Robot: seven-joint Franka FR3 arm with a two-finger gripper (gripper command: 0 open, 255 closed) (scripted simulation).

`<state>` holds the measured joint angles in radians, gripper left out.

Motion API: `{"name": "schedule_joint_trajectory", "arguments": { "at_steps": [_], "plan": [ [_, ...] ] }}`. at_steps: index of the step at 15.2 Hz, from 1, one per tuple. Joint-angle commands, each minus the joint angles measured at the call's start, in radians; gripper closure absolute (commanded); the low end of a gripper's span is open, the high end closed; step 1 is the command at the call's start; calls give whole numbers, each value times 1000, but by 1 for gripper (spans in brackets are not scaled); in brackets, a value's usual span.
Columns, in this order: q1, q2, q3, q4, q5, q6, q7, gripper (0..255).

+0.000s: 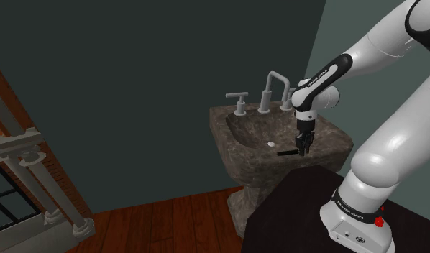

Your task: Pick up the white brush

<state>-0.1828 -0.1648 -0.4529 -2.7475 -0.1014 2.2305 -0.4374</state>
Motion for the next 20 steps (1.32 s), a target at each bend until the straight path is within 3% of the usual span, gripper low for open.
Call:
{"name": "schedule_joint_trajectory", "arguments": {
  "at_steps": [1,4,20],
  "plan": [
    [0,0,0,0,0,1,0,255],
    [1,3,1,1,2,2,0,255],
    [-25,-212,39,65,-49,-268,56,255]
  ]
}}
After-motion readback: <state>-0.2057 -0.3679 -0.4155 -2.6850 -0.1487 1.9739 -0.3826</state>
